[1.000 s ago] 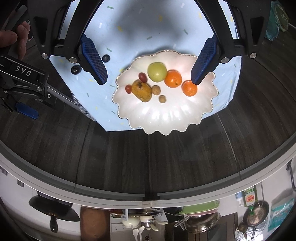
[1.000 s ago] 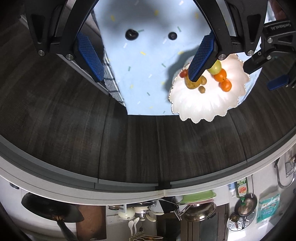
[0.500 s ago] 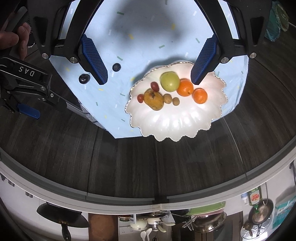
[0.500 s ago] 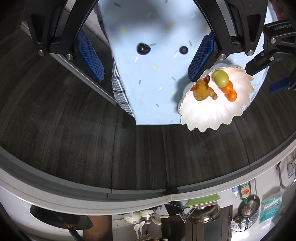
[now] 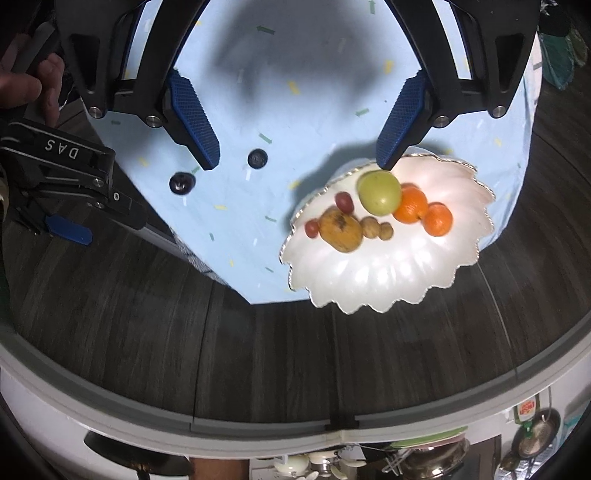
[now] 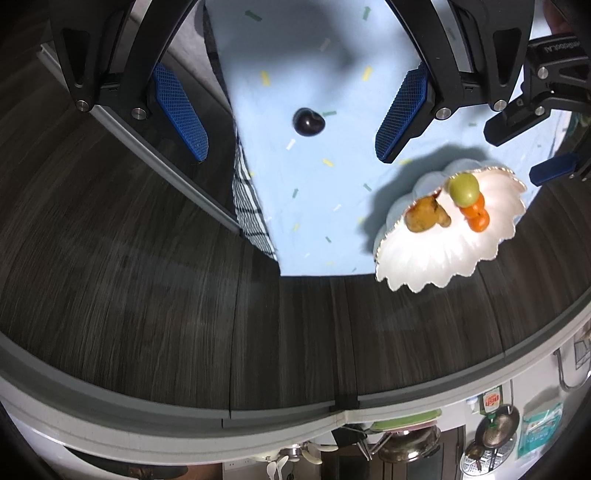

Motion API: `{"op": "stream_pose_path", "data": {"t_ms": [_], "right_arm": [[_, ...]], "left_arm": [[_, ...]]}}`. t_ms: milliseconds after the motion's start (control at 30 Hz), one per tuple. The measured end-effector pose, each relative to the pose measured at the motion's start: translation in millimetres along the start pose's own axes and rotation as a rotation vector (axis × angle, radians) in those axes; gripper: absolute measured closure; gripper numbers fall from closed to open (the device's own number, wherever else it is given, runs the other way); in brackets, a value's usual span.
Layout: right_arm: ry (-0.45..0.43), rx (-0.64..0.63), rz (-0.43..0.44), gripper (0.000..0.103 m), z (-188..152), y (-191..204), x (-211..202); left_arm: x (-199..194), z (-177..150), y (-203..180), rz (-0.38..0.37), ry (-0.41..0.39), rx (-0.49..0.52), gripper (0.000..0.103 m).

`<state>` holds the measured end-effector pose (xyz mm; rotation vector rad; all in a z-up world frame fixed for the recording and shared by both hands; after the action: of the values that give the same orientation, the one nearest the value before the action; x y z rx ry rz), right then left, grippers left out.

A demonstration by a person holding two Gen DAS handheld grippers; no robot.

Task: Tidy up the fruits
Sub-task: 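Withdraw both open tools from the bowl toward the two dark berries, then grasp the small blueberry with the left tool while the right tool grasps the dark plum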

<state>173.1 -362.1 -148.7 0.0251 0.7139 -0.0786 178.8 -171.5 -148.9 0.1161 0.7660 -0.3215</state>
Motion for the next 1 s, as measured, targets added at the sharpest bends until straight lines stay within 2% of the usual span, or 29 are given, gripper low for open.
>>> {"op": "stream_pose_path", "data": {"t_ms": [233,433,667,800,1000], "right_arm": [[0.025,0.000,0.017,0.010,-13,-2,18],[0.024,-0.033,0.041,0.012,-17,2,29],[0.045,0.000,0.054,0.026,-23,-1,45],[0.052,-0.003,0.060,0.030,-26,3,51],[0.055,-0.048,0.076,0.034,-28,15,56]], "left_arm": [[17,-13,-9,-0.023,0.017,0.025,0.027],[35,-21,-19,-0.049,0.034,0.049,0.038],[55,-25,-21,-0.061,0.051,0.042,0.043],[65,-26,-20,-0.061,0.048,0.043,0.049],[75,-26,-20,-0.070,0.038,0.051,0.051]]}}
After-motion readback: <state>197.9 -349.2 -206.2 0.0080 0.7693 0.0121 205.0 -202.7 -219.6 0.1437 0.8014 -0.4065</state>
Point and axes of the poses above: each gripper's, at about its wrist camera, not at the fingertips, and x roughly the way its jaws point, y to its left, z to its top, the point moved 2 cm from there along x, roughly the way its jaws point, and after that the axes turned 3 degrees about -x, right-handed, at the moved point
